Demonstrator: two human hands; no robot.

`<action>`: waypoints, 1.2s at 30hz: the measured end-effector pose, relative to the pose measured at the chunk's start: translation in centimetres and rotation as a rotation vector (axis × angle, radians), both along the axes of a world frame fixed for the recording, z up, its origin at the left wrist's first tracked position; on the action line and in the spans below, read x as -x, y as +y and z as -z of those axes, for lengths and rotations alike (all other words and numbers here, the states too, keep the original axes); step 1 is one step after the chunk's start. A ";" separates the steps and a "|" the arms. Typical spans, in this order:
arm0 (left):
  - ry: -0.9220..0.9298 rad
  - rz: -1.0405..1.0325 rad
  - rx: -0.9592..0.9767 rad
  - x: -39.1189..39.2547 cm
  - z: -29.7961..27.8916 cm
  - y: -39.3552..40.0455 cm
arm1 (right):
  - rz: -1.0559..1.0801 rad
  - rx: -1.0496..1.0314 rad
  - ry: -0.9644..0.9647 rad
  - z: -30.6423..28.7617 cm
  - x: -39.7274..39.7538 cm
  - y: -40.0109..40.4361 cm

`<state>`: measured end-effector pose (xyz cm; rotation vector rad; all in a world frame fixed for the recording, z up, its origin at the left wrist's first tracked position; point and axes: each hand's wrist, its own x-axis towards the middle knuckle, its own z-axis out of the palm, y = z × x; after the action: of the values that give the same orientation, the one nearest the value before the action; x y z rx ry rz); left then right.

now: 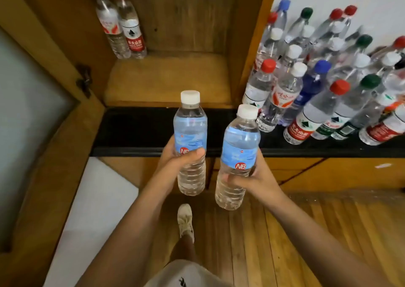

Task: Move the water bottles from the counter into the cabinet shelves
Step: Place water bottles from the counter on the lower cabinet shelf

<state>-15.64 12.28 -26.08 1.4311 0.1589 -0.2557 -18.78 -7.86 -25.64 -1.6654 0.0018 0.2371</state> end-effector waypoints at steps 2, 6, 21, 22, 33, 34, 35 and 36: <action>-0.030 -0.051 -0.011 -4.1 -0.4 1.4 | 0.034 0.009 -0.015 -0.2 -4.1 1.6; -0.076 -0.065 -0.015 -11.3 -1.8 3.8 | 0.111 0.052 -0.082 -0.8 -11.8 3.9; -0.067 -0.242 -0.013 -26.2 1.0 5.0 | 0.295 0.235 -0.165 1.7 -28.7 9.1; -0.069 -0.253 -0.014 -26.3 1.4 5.0 | 0.296 0.223 -0.162 2.0 -29.1 9.3; -0.118 -0.182 -0.034 -26.6 2.8 5.3 | 0.257 0.194 -0.172 4.4 -31.0 10.7; -0.117 -0.183 -0.037 -26.7 2.8 5.4 | 0.252 0.195 -0.172 4.5 -30.9 10.7; -0.117 -0.182 -0.040 -26.7 2.8 5.4 | 0.245 0.195 -0.170 4.6 -30.9 10.7; -0.117 -0.180 -0.043 -26.7 2.8 5.4 | 0.236 0.193 -0.161 4.6 -30.9 10.6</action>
<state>11.07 17.70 -28.88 1.4608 0.1972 -0.0215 12.10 2.77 -30.23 -1.8541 0.1020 -0.0791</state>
